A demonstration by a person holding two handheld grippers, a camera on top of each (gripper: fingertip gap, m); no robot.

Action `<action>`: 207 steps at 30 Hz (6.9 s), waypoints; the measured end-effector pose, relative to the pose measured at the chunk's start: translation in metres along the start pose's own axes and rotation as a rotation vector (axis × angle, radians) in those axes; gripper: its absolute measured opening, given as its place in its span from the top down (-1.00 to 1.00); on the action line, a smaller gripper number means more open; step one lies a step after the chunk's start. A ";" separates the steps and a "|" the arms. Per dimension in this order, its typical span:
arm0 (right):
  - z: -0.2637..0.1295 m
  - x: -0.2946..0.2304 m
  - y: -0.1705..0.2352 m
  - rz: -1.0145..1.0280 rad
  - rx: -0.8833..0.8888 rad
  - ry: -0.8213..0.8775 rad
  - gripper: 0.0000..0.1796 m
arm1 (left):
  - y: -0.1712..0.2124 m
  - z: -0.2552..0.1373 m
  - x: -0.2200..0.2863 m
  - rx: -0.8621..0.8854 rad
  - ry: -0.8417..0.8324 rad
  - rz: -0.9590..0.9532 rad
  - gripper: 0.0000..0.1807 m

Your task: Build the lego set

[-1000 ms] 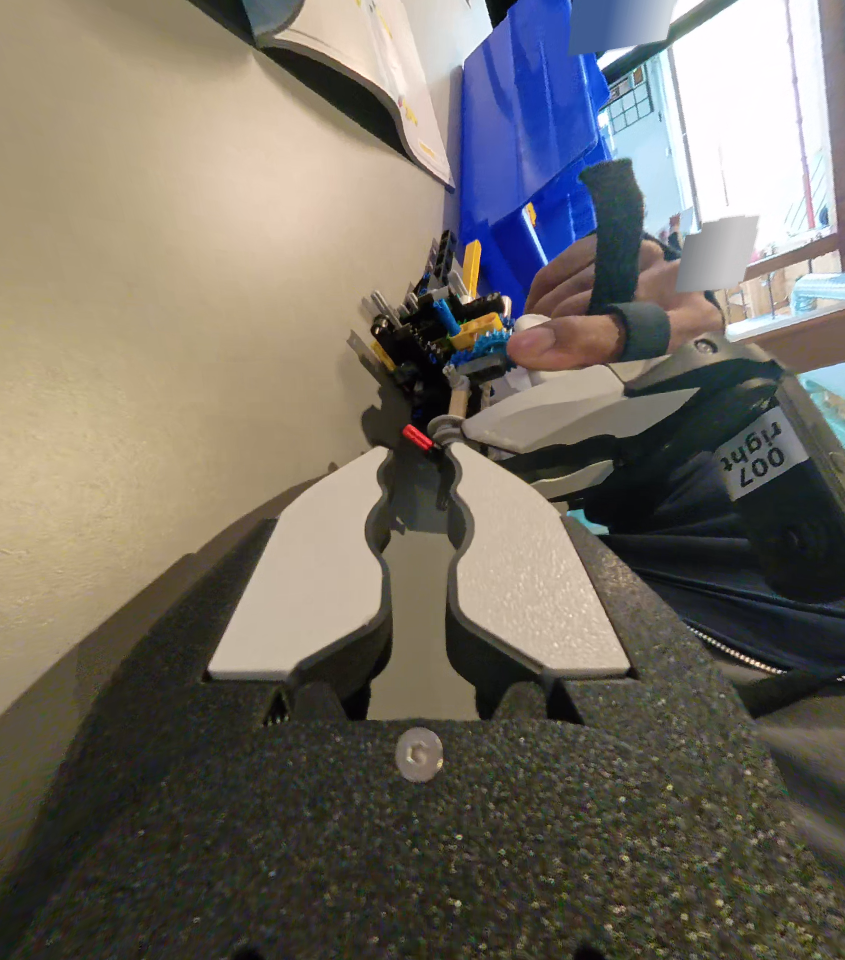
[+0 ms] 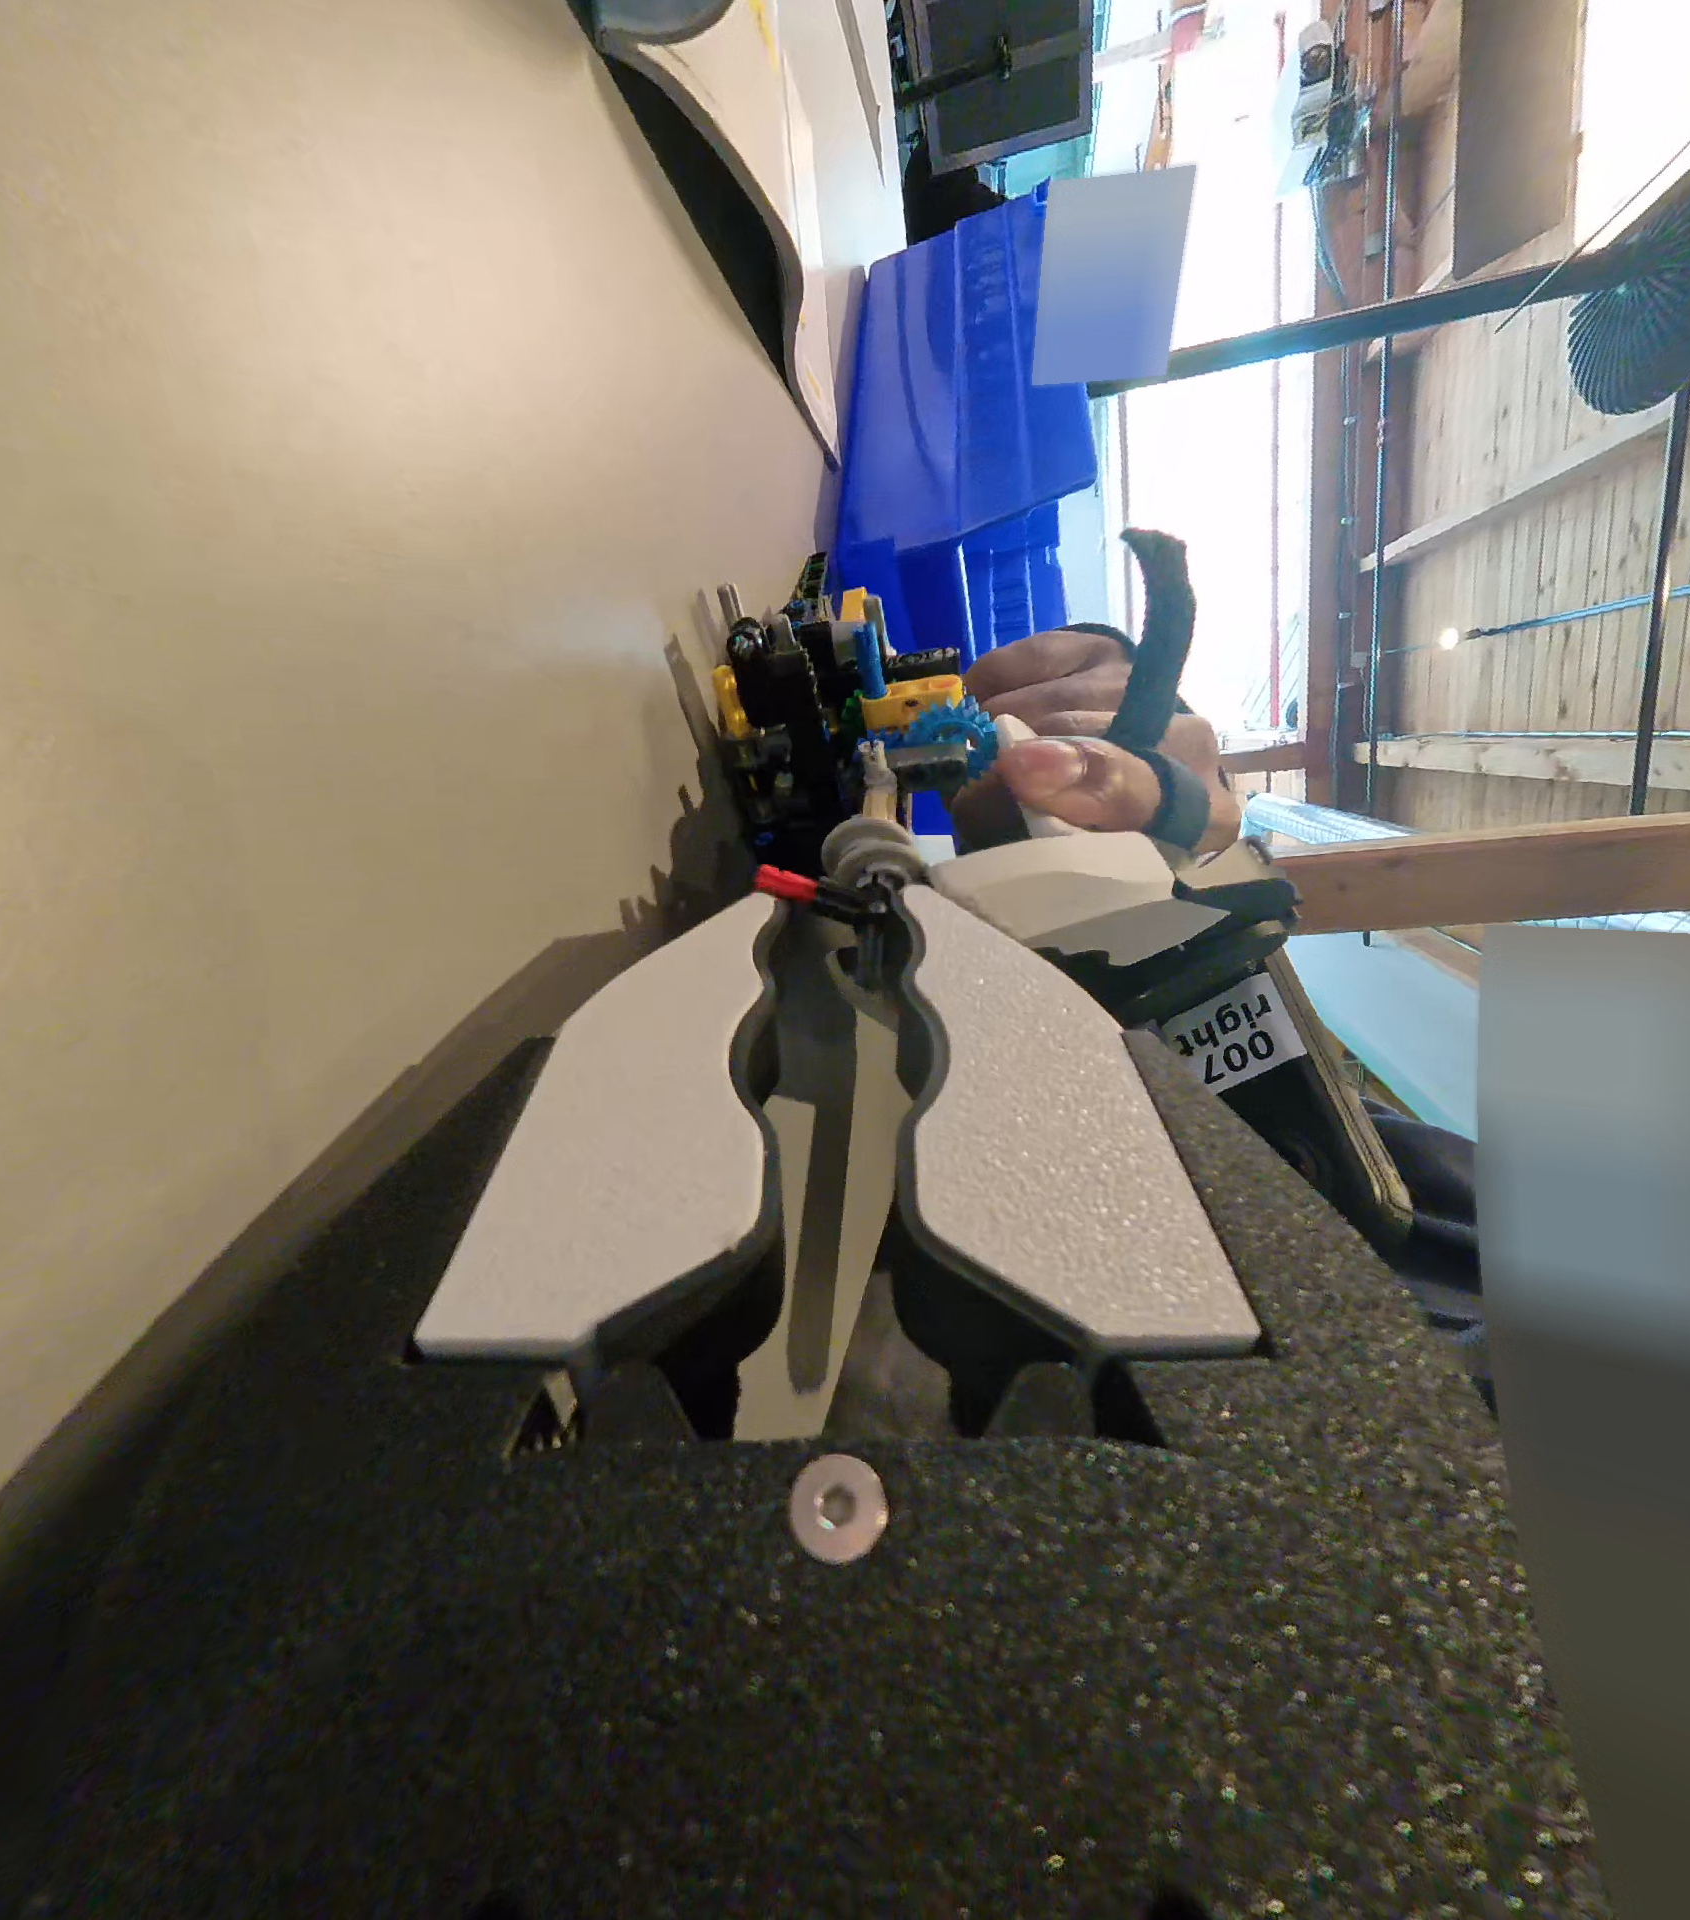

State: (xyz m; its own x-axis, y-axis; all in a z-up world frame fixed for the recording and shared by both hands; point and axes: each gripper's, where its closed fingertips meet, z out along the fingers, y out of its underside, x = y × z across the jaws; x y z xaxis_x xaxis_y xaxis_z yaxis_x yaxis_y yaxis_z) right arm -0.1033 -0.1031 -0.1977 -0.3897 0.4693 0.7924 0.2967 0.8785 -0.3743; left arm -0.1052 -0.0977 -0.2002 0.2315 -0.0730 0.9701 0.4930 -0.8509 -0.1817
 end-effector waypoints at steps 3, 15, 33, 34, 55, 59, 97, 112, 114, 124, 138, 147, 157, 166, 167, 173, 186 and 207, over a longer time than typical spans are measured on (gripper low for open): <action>0.000 -0.001 -0.001 -0.011 0.005 0.001 0.74 | 0.002 -0.003 -0.001 0.008 0.000 -0.015 0.81; 0.000 -0.001 -0.001 0.006 0.010 -0.014 0.69 | 0.001 0.000 -0.002 -0.010 -0.063 0.092 0.81; -0.013 -0.005 -0.010 0.088 0.034 -0.125 0.62 | -0.004 -0.009 -0.005 -0.001 -0.125 0.215 0.81; -0.012 -0.006 -0.011 0.100 0.032 -0.137 0.60 | -0.005 -0.011 -0.005 0.002 -0.132 0.226 0.81; 0.000 -0.019 -0.004 -0.110 -0.194 -0.177 0.52 | -0.006 -0.021 -0.014 -0.043 -0.259 0.457 0.82; -0.002 -0.025 -0.004 -0.108 -0.198 -0.198 0.53 | -0.006 -0.020 -0.014 -0.055 -0.266 0.478 0.82; 0.000 -0.032 -0.005 -0.113 -0.169 -0.170 0.55 | -0.004 -0.006 -0.025 -0.102 -0.313 0.097 1.00; 0.001 -0.031 -0.006 -0.108 -0.168 -0.169 0.54 | -0.008 0.005 -0.021 -0.103 -0.253 0.082 0.98; 0.000 -0.031 -0.005 -0.107 -0.167 -0.168 0.54 | -0.009 0.005 -0.019 -0.096 -0.236 0.077 0.96; -0.007 -0.027 -0.006 -0.063 -0.130 -0.181 0.53 | -0.005 0.008 -0.017 -0.111 -0.209 0.078 0.96; -0.010 -0.025 0.018 0.082 -0.244 -0.225 0.48 | -0.001 0.015 -0.012 -0.131 -0.173 0.089 0.93; -0.009 -0.022 0.025 0.103 -0.273 -0.218 0.55 | 0.002 0.018 -0.010 -0.142 -0.153 0.089 0.91; -0.011 -0.022 0.028 0.097 -0.274 -0.216 0.55 | -0.001 0.018 -0.007 -0.140 -0.138 0.201 0.87; -0.011 -0.024 0.029 0.098 -0.274 -0.218 0.54 | -0.007 0.016 -0.005 -0.136 -0.102 0.213 0.84; -0.011 -0.024 0.030 0.097 -0.274 -0.218 0.54 | -0.008 0.016 -0.005 -0.134 -0.099 0.209 0.84; -0.011 -0.024 0.030 0.096 -0.277 -0.216 0.54 | -0.007 0.017 -0.003 -0.146 -0.077 0.188 0.83; -0.009 -0.024 0.033 0.097 -0.279 -0.222 0.54 | -0.009 0.018 0.002 -0.119 -0.017 0.121 0.83; -0.009 -0.024 0.034 0.102 -0.278 -0.225 0.53 | -0.005 0.022 0.007 -0.127 0.022 0.099 0.80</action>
State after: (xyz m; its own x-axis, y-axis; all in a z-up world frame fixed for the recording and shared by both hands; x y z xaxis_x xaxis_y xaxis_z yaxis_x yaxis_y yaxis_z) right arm -0.0762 -0.0853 -0.2255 -0.5191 0.5881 0.6203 0.5574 0.7830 -0.2759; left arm -0.0872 -0.0828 -0.1960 0.2544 -0.1697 0.9521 0.3585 -0.8978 -0.2558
